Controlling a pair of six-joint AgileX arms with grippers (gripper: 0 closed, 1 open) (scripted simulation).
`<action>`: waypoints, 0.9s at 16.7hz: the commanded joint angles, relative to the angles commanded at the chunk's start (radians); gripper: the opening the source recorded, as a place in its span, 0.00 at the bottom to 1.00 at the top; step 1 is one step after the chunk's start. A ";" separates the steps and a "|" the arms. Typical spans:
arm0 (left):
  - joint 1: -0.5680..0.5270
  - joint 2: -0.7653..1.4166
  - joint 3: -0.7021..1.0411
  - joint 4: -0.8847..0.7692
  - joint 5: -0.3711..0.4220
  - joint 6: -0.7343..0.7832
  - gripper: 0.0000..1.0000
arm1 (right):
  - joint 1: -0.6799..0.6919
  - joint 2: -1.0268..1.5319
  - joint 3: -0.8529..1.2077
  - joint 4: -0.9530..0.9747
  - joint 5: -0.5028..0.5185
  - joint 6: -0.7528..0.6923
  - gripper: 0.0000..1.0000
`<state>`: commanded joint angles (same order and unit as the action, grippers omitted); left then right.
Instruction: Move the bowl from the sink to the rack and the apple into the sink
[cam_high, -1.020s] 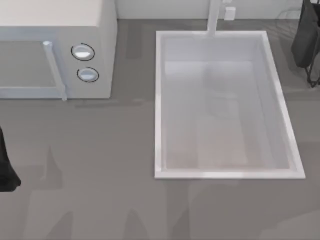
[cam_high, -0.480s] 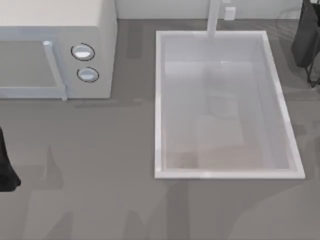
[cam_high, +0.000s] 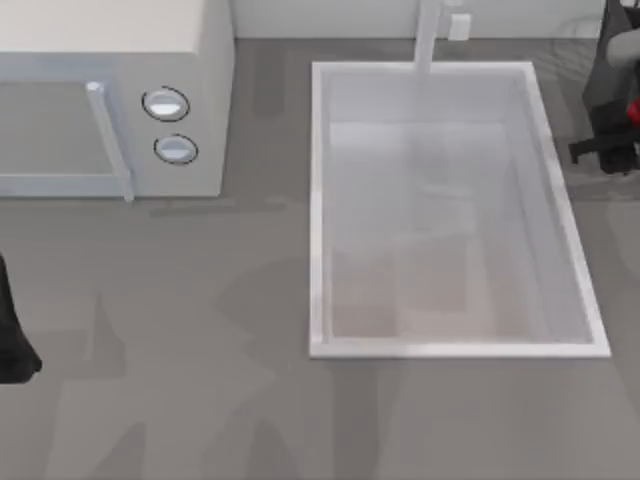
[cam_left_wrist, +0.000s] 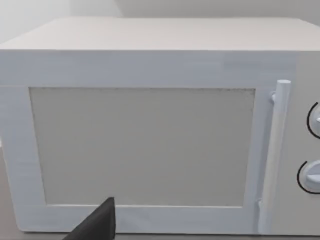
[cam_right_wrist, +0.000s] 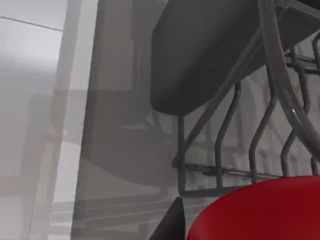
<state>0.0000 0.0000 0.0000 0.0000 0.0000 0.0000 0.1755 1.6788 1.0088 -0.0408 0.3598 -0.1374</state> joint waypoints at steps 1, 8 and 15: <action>0.000 0.000 0.000 0.000 0.000 0.000 1.00 | 0.049 -0.005 -0.030 0.107 0.034 0.018 0.00; 0.000 0.000 0.000 0.000 0.000 0.000 1.00 | 0.359 -0.056 -0.226 0.729 0.242 0.123 0.00; 0.000 0.000 0.000 0.000 0.000 0.000 1.00 | 0.475 -0.077 -0.300 0.922 0.317 0.158 0.00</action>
<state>0.0000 0.0000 0.0000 0.0000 0.0000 0.0000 0.6502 1.6017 0.7085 0.8808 0.6765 0.0202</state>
